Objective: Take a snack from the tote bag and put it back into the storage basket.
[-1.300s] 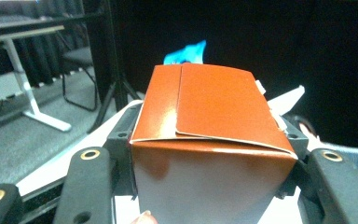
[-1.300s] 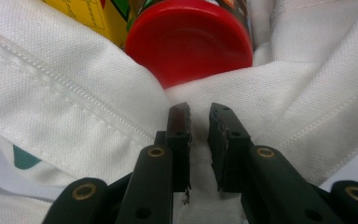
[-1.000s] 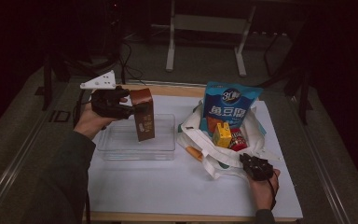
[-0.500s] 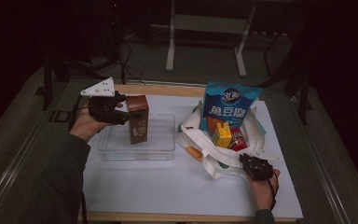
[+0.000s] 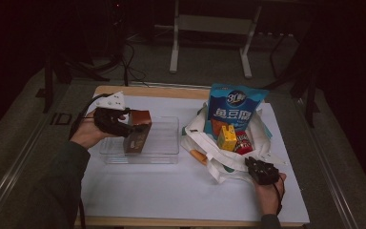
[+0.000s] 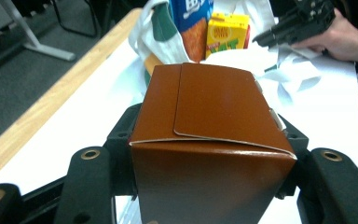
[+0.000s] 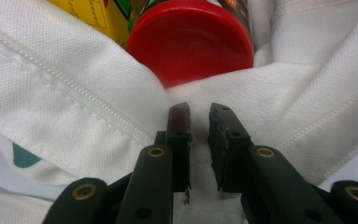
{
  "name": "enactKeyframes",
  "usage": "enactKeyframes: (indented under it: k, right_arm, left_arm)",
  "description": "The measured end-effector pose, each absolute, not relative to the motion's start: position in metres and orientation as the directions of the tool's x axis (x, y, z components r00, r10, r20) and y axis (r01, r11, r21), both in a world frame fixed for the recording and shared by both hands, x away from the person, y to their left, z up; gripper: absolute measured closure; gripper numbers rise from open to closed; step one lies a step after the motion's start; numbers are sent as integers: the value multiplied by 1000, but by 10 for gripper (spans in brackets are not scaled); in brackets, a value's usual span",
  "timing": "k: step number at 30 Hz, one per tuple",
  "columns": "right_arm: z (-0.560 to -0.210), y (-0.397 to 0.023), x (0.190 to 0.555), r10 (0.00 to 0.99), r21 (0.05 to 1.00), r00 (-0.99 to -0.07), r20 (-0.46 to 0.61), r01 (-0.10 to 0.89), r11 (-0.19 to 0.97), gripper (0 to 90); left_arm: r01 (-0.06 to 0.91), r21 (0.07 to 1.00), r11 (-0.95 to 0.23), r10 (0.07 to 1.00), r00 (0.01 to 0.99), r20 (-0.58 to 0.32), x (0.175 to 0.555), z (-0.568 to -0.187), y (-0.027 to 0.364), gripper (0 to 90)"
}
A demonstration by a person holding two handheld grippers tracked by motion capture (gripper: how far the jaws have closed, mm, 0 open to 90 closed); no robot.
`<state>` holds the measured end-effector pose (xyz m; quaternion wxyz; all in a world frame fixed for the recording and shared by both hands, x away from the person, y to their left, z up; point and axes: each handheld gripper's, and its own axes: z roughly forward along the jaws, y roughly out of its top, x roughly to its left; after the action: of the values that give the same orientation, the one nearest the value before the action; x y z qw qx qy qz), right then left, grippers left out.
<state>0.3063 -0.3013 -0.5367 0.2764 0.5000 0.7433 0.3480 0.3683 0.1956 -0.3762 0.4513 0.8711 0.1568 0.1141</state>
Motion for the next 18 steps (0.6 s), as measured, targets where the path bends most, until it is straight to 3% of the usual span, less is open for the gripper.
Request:
enactKeyframes:
  k: [8, 18]
  right_arm:
    - [-537, -301, 306, 936, 793, -347, -63, 552, 259, 783]
    - [-537, -301, 306, 936, 793, -347, -63, 552, 258, 783]
  left_arm:
    - [170, 739, -652, 330, 941, 75, 371, -390, 178, 420]
    - [166, 690, -704, 293, 953, 70, 376, -392, 150, 404]
